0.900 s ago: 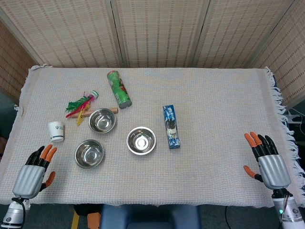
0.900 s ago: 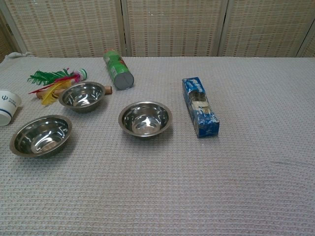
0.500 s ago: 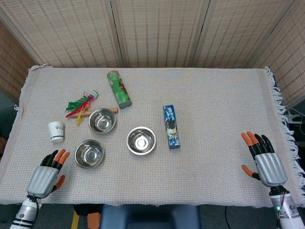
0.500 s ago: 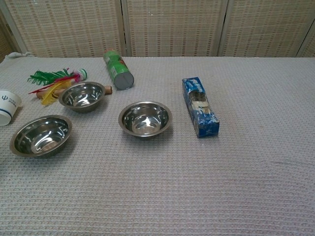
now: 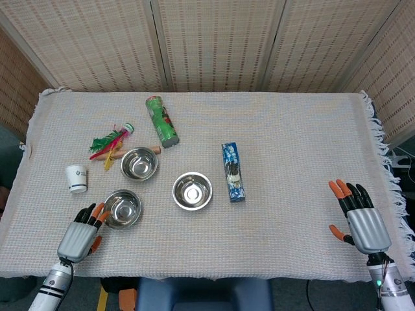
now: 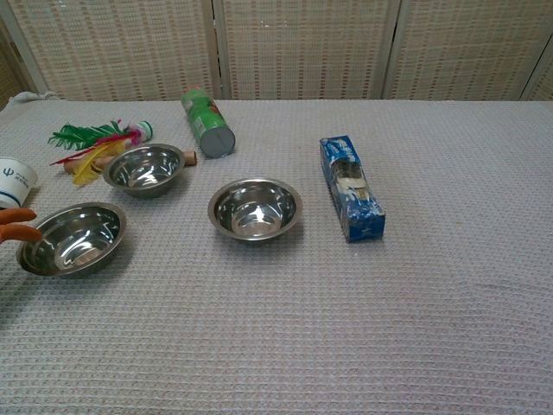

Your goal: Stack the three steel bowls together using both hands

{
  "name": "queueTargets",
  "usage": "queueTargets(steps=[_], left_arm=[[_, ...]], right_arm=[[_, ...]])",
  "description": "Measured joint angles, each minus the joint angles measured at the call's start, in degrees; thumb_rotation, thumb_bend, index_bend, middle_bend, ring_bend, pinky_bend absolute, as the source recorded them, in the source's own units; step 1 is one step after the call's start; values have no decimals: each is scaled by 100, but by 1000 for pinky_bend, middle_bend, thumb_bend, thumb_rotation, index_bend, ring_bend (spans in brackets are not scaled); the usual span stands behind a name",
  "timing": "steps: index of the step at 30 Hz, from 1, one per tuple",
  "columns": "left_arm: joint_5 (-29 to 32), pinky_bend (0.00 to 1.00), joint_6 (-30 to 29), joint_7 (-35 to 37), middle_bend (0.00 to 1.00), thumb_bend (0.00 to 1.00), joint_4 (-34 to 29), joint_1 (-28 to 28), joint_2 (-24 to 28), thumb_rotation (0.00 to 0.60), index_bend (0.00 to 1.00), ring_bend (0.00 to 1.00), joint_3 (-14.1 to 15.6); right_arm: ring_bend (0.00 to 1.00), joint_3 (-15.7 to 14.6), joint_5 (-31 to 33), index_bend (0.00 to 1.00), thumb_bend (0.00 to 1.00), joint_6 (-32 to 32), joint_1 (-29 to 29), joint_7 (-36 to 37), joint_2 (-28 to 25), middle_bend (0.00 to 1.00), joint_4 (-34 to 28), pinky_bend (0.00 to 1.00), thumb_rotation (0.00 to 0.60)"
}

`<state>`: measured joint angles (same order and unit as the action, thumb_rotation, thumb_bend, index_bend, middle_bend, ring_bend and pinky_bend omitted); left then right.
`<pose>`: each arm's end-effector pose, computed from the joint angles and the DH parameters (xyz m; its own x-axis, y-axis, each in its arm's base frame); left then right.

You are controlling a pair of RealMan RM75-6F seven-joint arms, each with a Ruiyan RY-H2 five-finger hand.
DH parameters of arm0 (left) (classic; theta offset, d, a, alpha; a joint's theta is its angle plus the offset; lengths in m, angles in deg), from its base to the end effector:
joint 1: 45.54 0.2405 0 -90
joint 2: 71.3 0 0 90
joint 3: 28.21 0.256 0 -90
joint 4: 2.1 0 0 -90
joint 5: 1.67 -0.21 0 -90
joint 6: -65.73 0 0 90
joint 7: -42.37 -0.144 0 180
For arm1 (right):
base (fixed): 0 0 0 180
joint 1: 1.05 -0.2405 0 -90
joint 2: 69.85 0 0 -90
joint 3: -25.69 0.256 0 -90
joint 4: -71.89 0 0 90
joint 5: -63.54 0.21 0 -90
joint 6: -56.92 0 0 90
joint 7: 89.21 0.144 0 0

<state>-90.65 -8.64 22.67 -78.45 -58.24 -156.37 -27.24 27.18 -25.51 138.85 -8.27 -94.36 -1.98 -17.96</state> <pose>-0.2990 0.2053 0.0252 0.6490 0.1338 0.7490 0.7529 -0.2549 -0.6068 -0.3039 -0.1882 0.1283 0.4669 -0.0574 0.8824 -0.8818 -0.1054 0.4597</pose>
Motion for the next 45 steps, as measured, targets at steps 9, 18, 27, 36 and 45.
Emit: queueTargets(steps=[9, 18, 27, 36, 45], left_arm=[[-181, 142, -90, 748, 4, 420, 914, -192, -505, 600, 444, 0, -67], [-483, 148, -320, 1335, 48, 421, 1462, -332, -808, 600, 588, 0, -17], [-816, 154, -980, 1521, 76, 418, 1774, -597, -925, 600, 602, 0, -218], [-688, 158, -702, 1554, 78, 416, 1560, -1138, -702, 600, 595, 0, -644], [-305, 158, 15, 1907, 81, 415, 2404, -1808, -849, 600, 580, 0, -997]], right_arm=[[0, 18, 89, 0, 116, -32, 6, -56, -15, 0, -35, 0, 600], [0, 16, 131, 0, 116, -76, 3, -78, -26, 0, -50, 0, 600], [0, 38, 208, 0, 116, -95, 13, -77, -64, 0, -85, 0, 600], [0, 95, 327, 0, 116, -119, 6, -94, -59, 0, -61, 0, 600], [0, 210, 577, 0, 116, -179, -19, -214, 6, 0, 18, 0, 600]])
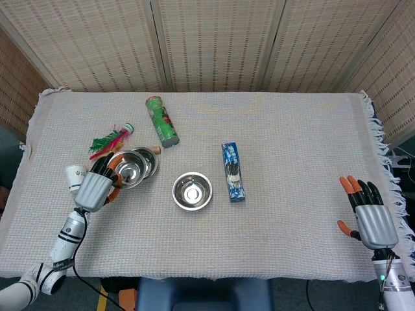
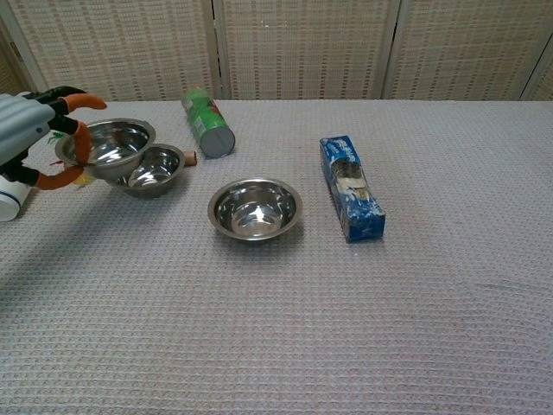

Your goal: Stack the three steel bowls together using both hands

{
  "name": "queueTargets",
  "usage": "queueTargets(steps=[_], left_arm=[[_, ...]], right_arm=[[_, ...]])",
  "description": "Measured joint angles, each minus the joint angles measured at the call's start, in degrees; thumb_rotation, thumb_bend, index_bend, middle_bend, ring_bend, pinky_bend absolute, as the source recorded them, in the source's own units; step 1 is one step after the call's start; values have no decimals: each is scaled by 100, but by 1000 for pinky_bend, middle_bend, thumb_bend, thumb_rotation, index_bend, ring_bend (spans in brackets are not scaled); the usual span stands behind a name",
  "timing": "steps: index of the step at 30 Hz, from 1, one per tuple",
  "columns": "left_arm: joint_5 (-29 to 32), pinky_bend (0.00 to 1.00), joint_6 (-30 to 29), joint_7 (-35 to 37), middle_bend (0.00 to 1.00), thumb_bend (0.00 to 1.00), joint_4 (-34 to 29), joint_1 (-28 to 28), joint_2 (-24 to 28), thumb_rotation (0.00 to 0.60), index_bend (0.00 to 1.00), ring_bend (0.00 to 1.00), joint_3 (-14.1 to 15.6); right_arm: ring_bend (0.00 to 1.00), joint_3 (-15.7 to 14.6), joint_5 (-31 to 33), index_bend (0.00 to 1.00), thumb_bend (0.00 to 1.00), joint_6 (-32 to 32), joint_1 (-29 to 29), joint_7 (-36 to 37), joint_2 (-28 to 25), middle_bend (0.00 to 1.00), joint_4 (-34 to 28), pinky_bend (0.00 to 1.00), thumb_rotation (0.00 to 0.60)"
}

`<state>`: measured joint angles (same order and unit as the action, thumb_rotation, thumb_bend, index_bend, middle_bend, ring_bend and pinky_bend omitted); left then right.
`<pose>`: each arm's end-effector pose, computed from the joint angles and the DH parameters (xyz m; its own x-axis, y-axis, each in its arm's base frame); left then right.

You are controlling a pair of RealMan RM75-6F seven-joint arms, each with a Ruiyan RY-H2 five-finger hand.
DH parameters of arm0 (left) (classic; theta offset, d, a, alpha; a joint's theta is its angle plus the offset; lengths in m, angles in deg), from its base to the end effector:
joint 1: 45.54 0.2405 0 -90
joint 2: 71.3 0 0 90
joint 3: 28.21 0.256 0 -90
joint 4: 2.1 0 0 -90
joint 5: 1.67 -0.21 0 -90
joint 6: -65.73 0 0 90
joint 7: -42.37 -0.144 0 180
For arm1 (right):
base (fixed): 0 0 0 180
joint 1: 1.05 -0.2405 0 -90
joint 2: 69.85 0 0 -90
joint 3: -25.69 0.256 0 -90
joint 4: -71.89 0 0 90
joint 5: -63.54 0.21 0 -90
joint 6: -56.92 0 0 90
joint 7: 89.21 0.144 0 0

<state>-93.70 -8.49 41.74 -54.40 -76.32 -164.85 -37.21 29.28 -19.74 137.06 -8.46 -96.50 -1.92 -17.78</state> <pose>-0.2515 0.3454 0.0398 0.5542 -0.1545 0.8179 0.7354 -0.3694 -0.5681 -0.3157 -0.1977 0.1347 0.4859 -0.0599 0.8720 -0.8738 -0.0103 0.4862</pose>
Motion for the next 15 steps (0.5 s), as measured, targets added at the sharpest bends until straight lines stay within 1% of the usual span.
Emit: queueTargets(steps=[3, 6, 9, 11, 14, 15], left_arm=[[117, 158, 172, 265, 81, 414, 341, -181, -117, 600, 575, 0, -69], [180, 158, 330, 429, 82, 414, 637, -304, -257, 600, 563, 0, -63], [245, 158, 514, 522, 80, 415, 975, -402, -417, 600, 511, 0, -37], [308, 158, 650, 589, 67, 414, 1199, -456, -524, 600, 381, 0, -27], [430, 159, 900, 738, 40, 417, 1539, -542, -694, 600, 131, 0, -10], [467, 159, 950, 815, 34, 417, 1625, -568, -749, 600, 83, 0, 0]], right_arm=[[0, 33, 60, 0, 116, -8, -6, -56, 27, 0, 17, 0, 600], [0, 46, 92, 0, 116, -12, -9, -90, 46, 0, 19, 0, 600], [0, 45, 88, 0, 116, -3, -7, -102, 51, 0, 19, 0, 600], [0, 48, 82, 0, 116, 14, -4, -97, 50, 0, 21, 0, 600], [0, 55, 94, 0, 116, 7, -7, -94, 51, 0, 32, 0, 600], [0, 57, 102, 0, 116, -2, -10, -93, 53, 0, 38, 0, 600]])
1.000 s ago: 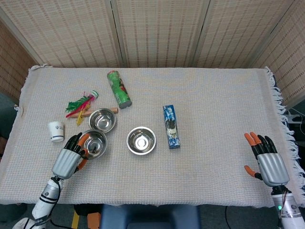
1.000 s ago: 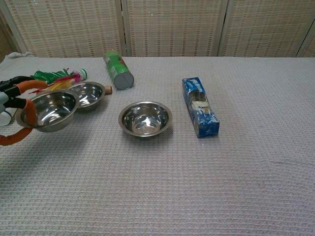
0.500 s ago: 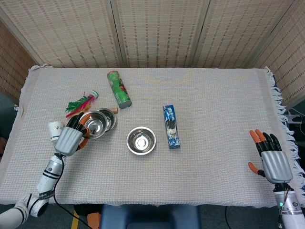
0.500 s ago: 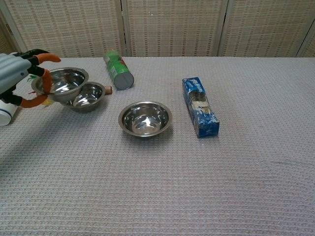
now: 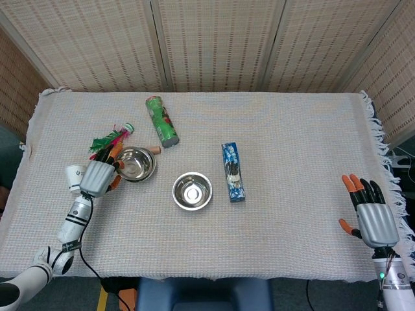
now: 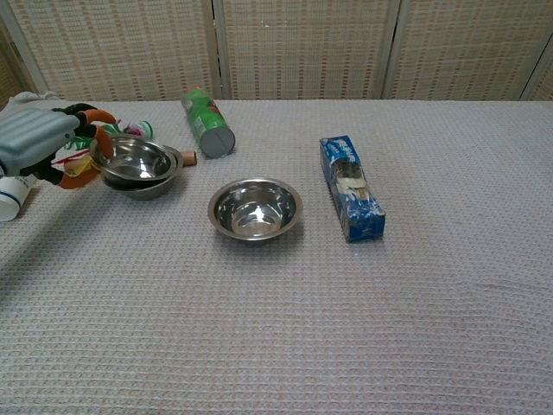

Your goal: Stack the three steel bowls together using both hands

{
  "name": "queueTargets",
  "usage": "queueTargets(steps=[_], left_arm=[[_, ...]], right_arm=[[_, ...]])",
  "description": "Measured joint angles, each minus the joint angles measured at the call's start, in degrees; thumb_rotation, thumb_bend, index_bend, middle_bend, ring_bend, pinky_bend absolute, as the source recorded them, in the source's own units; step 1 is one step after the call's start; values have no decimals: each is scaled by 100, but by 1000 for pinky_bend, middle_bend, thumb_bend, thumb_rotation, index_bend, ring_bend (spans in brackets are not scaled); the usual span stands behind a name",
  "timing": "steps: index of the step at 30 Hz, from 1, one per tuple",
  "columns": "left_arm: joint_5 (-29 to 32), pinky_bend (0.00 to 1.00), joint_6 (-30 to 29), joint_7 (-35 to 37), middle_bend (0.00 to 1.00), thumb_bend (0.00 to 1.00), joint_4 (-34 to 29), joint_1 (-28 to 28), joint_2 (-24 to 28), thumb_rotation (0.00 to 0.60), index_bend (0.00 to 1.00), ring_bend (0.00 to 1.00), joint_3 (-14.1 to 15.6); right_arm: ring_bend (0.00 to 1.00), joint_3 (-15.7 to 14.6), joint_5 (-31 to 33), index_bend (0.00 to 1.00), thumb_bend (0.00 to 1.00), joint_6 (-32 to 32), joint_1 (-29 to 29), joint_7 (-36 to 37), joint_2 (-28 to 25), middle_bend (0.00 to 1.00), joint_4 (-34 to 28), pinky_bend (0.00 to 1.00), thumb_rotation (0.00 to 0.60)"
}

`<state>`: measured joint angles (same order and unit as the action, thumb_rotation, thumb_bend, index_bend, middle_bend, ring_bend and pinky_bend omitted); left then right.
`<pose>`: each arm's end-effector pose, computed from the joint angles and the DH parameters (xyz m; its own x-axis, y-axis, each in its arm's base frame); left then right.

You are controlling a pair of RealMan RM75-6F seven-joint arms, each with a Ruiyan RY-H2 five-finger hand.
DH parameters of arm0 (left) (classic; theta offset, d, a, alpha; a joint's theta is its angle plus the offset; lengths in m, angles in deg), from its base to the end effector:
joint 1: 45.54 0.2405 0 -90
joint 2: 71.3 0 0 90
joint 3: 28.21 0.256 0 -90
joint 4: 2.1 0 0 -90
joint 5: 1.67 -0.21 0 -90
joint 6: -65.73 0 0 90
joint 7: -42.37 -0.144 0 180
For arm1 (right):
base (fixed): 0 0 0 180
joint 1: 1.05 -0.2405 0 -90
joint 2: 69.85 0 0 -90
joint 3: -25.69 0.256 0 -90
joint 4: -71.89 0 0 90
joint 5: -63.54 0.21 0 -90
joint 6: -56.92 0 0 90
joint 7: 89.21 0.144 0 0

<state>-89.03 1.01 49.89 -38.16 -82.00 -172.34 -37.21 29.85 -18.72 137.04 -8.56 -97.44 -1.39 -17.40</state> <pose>-0.2669 0.3871 0.0185 0.5778 -0.0412 0.8151 0.7702 -0.3027 -0.5613 -0.3172 -0.2004 0.1346 0.4944 -0.0523 0.8676 -0.8687 0.0063 0.4954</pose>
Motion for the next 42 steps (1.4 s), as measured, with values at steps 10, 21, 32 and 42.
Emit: queueTargets(steps=[10, 21, 32, 42], left_arm=[[-23, 163, -288, 226, 12, 400, -741, 66, 216, 600, 0, 0, 143], [-9, 163, -1118, -782, 13, 402, -2954, 1027, 1281, 600, 0, 0, 592], [182, 163, -1597, -1284, 12, 404, -3663, 1640, 1834, 600, 0, 0, 711], [212, 163, -1642, -1230, 13, 404, -3668, 1724, 1949, 600, 0, 0, 614]], right_arm=[[0, -54, -102, 0, 116, -97, -68, -6, 71, 0, 20, 0, 600], [0, -111, -812, 0, 116, -964, -957, 235, 501, 0, 204, 0, 600], [0, -56, -1620, 268, 117, -1570, -2086, 639, 1356, 0, 678, 0, 600], [0, 81, -1707, 325, 158, -1968, -2885, 1089, 2506, 0, 1916, 0, 600]])
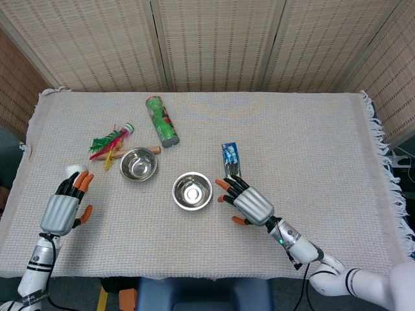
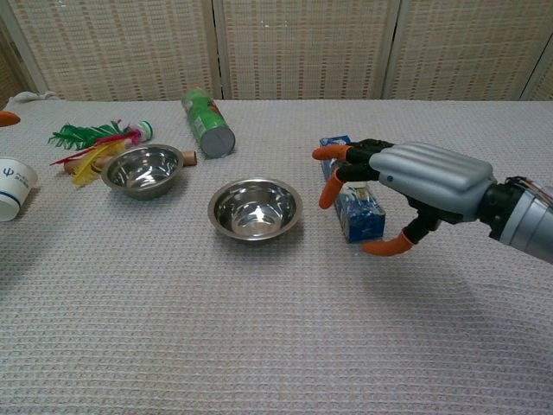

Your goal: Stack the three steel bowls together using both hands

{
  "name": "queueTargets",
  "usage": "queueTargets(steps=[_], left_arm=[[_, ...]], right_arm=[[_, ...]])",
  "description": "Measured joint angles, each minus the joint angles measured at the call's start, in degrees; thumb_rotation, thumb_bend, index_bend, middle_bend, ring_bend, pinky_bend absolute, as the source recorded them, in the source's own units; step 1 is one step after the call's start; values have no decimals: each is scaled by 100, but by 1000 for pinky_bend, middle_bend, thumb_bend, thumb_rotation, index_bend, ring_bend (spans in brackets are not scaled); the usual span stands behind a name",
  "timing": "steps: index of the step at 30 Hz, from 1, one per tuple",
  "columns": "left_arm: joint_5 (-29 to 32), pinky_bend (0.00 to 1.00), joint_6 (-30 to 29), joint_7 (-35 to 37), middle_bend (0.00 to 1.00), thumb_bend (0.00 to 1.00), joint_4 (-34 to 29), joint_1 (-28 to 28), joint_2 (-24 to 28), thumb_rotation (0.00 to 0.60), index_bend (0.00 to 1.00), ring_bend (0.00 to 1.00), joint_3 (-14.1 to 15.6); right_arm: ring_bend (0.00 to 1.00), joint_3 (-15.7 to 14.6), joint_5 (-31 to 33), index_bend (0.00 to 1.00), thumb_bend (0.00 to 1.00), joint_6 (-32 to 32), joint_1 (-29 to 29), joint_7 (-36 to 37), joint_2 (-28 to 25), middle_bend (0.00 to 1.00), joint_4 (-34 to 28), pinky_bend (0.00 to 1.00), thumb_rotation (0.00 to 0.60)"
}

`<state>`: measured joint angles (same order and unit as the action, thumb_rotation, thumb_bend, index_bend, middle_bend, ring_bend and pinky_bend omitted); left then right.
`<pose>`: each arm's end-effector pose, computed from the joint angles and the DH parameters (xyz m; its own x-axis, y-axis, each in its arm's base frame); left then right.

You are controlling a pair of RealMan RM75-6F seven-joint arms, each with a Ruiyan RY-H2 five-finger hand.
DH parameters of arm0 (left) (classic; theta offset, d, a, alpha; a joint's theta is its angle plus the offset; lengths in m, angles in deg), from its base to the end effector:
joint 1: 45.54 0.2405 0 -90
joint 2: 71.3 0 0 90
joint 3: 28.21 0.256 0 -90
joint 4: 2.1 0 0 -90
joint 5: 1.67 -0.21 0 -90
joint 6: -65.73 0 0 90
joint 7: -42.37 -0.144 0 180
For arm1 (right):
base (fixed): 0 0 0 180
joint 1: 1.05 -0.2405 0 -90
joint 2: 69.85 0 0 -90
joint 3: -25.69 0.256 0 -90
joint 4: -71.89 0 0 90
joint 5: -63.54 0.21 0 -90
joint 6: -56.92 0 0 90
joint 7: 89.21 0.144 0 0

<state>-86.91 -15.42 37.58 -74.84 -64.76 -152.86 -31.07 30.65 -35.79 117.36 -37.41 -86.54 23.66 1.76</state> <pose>-0.2930 0.2637 0.0813 0.5015 -0.0545 0.8634 0.8417 -0.1998 -0.5016 -0.1675 -0.3053 -0.0389 0.4717 -0.1771 0.8638 -0.7073 -0.6610 0.2507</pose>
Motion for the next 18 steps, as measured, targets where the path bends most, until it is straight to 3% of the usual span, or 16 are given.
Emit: queueTargets(steps=[13, 18], left_arm=[[45, 163, -93, 183, 13, 405, -27, 134, 200, 600, 0, 0, -108], [73, 163, -107, 214, 13, 405, -66, 166, 288, 600, 0, 0, -160]], right_arm=[[0, 187, 305, 370, 273, -463, -747, 169, 1015, 0, 1162, 0, 600], [0, 189, 384, 471, 347, -576, -989, 334, 1390, 0, 1630, 0, 600]])
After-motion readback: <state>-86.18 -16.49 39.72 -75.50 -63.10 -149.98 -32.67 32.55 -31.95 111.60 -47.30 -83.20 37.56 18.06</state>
